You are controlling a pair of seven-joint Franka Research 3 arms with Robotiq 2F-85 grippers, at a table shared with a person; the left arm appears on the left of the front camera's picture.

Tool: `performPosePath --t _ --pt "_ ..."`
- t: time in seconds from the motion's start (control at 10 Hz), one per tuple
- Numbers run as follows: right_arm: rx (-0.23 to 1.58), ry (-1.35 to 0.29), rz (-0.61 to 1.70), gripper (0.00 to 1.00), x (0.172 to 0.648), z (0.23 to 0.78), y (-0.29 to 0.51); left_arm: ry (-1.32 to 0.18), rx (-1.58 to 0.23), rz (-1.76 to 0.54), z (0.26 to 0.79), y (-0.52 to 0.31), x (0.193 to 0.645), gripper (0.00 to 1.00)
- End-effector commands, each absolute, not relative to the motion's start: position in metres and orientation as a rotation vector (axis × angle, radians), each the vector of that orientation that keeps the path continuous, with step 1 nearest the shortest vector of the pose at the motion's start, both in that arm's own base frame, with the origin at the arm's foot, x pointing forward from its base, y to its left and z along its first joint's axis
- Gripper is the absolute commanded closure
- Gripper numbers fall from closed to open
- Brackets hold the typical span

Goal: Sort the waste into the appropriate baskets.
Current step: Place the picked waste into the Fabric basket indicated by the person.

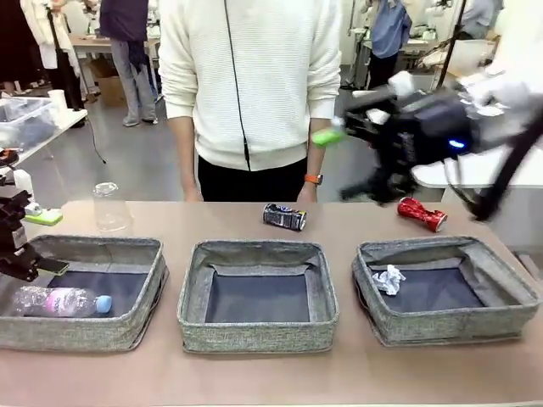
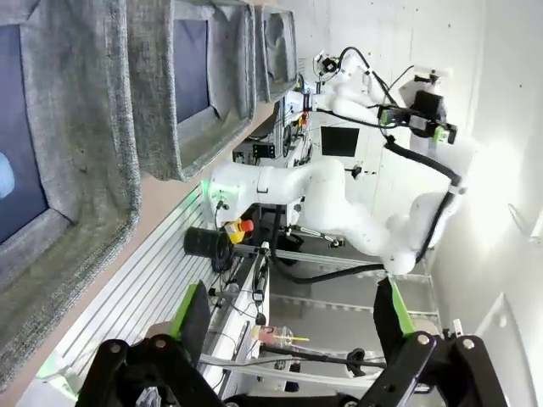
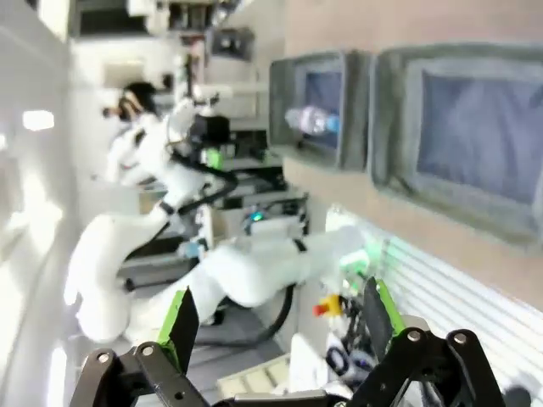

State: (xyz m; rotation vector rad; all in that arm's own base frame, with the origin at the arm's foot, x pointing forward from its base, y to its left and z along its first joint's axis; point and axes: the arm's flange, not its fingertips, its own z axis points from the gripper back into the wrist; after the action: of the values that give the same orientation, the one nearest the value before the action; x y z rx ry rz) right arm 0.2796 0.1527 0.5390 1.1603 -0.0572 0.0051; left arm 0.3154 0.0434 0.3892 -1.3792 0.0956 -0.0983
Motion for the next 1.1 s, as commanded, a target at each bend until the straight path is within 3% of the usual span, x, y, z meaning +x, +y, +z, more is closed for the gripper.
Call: performPosePath --t 0.0,0.3,0.6,0.7,0.8,1.0 --pt "1.296 -0.026 0.094 0.0 0.266 0.505 0.05 0.129 -1.382 -0.116 0.396 0.047 0.32 0.0" --pt "1.401 -0.029 0.177 0.0 0.225 0.461 -0.028 0.091 -1.426 -0.113 0.4 0.05 0.32 0.0" --pt "1.401 -0.102 0.192 0.0 0.213 0.41 -0.02 0.068 -1.447 -0.112 0.406 0.05 0.321 0.0" --pt "1.427 -0.017 0.151 0.0 0.242 0.475 -0.066 0.049 -1.511 -0.081 0.412 0.051 0.323 0.0" --pt "1.427 -0.017 0.151 0.0 0.242 0.475 -0.066 0.091 -1.406 -0.112 0.399 0.048 0.321 0.0" --pt "1.427 -0.017 0.151 0.0 0.242 0.475 -0.066 0.091 -1.406 -0.112 0.399 0.048 0.321 0.0"
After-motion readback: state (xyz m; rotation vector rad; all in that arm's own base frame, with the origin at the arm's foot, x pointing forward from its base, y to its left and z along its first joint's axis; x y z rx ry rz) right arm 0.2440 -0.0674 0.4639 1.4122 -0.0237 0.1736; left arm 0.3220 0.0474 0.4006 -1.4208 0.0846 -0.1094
